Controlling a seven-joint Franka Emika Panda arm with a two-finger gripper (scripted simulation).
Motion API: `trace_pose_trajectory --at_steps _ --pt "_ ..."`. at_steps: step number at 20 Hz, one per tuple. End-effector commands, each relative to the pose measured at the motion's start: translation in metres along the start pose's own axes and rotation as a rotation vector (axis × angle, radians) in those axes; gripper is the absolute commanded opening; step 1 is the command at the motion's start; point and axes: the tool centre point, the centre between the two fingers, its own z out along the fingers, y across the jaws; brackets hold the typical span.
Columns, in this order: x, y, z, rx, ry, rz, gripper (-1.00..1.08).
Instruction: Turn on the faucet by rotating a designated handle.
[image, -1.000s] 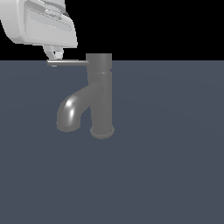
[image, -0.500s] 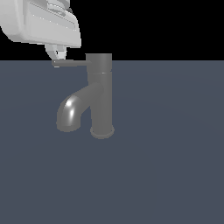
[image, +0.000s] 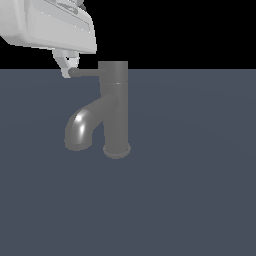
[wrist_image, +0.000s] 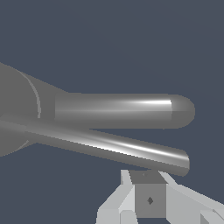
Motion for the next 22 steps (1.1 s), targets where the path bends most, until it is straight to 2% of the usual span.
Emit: trace_pose_trajectory --at_steps 1,20,21,22 --pt "0.005 0.0 0.0 0.0 0.0 -0.002 -1.0" --pt "0.111 -0.006 0.0 -0.002 0.001 0.005 -1.0" --pt "0.111 -0.006 0.0 -0.002 0.001 0.005 -1.0" --pt "0.093 -0.006 0.0 -0.002 -0.003 -0.023 -1.0"
